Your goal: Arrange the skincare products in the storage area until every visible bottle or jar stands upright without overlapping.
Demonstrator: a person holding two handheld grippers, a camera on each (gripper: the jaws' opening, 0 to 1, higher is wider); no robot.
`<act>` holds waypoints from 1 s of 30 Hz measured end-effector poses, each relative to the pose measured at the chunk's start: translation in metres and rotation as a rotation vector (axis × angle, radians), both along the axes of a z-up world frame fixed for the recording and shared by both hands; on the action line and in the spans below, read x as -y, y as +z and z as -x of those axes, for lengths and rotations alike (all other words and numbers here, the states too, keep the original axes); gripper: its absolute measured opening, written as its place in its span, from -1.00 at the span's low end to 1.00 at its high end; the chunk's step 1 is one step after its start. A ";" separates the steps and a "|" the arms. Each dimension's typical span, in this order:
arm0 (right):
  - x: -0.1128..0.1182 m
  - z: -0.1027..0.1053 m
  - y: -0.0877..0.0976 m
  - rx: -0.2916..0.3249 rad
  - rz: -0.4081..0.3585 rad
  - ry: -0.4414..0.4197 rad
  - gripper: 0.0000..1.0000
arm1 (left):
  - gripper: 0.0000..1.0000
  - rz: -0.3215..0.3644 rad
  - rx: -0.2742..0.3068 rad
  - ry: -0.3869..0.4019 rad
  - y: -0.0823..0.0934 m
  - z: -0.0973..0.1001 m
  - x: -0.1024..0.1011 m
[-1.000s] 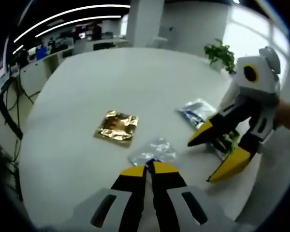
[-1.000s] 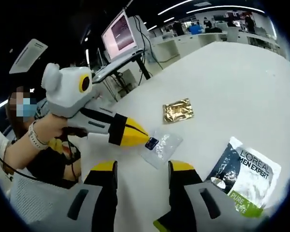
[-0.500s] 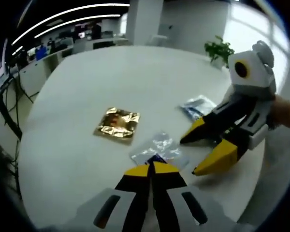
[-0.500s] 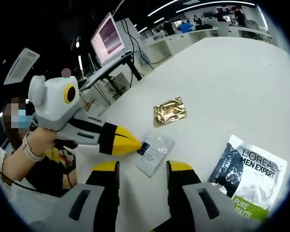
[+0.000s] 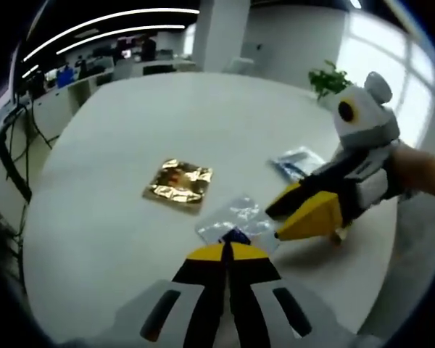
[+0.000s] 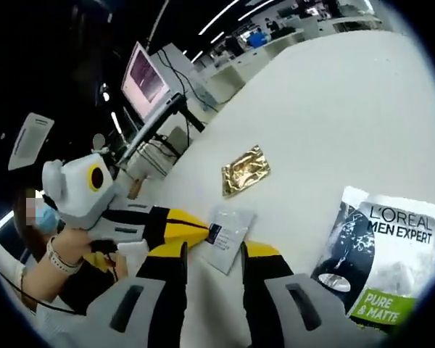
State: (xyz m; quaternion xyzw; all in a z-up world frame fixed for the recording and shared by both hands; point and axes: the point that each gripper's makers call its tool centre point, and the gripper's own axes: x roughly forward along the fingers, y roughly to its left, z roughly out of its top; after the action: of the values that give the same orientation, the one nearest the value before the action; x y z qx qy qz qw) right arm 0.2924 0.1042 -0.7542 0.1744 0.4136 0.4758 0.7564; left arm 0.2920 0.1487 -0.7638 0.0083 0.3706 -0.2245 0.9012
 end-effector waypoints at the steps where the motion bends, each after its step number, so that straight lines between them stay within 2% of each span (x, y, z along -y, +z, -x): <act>1: 0.000 0.000 0.000 -0.017 -0.011 -0.010 -0.44 | -0.98 0.004 0.001 0.002 0.000 0.000 -0.001; 4: 0.002 0.001 0.001 -0.087 -0.068 -0.055 -0.51 | -0.98 0.012 0.004 0.008 -0.001 -0.001 -0.003; 7: 0.002 0.002 -0.001 -0.119 -0.087 -0.074 -0.52 | -0.98 0.012 0.006 0.012 -0.001 0.000 -0.003; 12: 0.002 0.003 0.000 -0.139 -0.106 -0.096 -0.58 | -0.98 0.017 0.007 0.016 -0.001 0.000 -0.002; 14: -0.006 0.012 0.009 -0.173 -0.158 -0.059 -0.65 | -0.98 0.018 0.008 0.015 -0.001 -0.001 -0.002; 16: -0.010 0.014 0.008 -0.162 -0.146 -0.064 -0.63 | -0.98 0.019 0.009 0.017 -0.001 -0.001 -0.003; 17: -0.011 0.014 0.005 -0.133 -0.120 -0.059 -0.66 | -0.98 0.018 0.010 0.017 -0.001 -0.001 -0.003; 21: -0.012 0.013 -0.001 -0.155 -0.113 -0.078 -0.80 | -0.98 0.019 0.014 0.017 -0.002 -0.002 -0.003; 24: -0.009 0.008 -0.005 -0.103 -0.063 -0.089 -0.91 | -0.98 0.020 0.020 0.019 -0.001 -0.003 -0.004; 27: -0.009 0.008 -0.003 -0.111 -0.073 -0.092 -0.94 | -0.98 0.017 0.028 0.020 -0.003 -0.004 -0.005; 30: -0.009 0.008 -0.002 -0.091 -0.070 -0.092 -0.97 | -0.98 0.011 0.032 0.019 -0.002 -0.003 -0.002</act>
State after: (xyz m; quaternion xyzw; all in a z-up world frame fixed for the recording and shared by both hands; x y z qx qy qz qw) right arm 0.2848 0.1137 -0.7564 0.2411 0.4221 0.4462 0.7514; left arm 0.2954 0.1509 -0.7658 0.0035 0.3550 -0.2179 0.9091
